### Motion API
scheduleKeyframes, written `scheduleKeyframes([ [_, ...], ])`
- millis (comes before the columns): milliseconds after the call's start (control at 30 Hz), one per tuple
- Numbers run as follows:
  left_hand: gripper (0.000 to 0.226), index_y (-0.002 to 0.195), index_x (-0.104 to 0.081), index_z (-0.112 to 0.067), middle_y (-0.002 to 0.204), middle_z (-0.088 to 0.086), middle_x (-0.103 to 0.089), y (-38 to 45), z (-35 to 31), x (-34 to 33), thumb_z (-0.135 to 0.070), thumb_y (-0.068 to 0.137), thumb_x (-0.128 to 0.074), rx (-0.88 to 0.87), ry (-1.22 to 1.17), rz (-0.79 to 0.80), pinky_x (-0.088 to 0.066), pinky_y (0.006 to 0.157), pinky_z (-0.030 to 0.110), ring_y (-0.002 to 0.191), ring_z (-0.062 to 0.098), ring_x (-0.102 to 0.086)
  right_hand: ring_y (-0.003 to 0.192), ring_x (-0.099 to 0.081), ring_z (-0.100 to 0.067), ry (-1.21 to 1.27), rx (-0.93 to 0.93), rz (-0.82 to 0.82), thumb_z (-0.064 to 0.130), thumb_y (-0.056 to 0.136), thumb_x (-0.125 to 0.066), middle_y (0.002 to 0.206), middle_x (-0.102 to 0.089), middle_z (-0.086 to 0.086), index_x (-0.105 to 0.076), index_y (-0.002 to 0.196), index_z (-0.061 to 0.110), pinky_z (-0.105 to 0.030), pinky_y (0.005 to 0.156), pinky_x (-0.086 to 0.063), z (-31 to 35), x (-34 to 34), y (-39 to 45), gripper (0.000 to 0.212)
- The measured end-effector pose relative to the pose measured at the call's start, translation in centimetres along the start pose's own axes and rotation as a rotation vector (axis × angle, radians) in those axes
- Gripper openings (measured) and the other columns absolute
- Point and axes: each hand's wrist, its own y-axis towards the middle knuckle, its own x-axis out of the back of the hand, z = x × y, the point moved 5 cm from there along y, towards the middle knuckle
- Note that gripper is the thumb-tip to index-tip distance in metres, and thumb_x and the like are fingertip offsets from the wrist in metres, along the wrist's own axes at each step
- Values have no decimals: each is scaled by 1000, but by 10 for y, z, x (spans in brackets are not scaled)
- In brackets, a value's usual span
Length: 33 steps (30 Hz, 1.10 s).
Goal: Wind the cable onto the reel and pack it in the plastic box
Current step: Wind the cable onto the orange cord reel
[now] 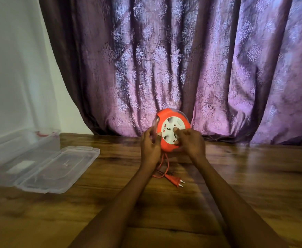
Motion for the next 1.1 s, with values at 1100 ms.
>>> scheduleKeyframes([
  [1100, 27, 116, -57, -26, 118, 11, -65, -16, 5, -22, -10, 94, -62, 92, -170, 23, -50, 100, 47, 106, 20, -61, 94, -52, -32, -999, 636, -226, 36, 76, -70, 108, -62, -4, -51, 132, 48, -42, 76, -35, 25, 7, -13, 61],
])
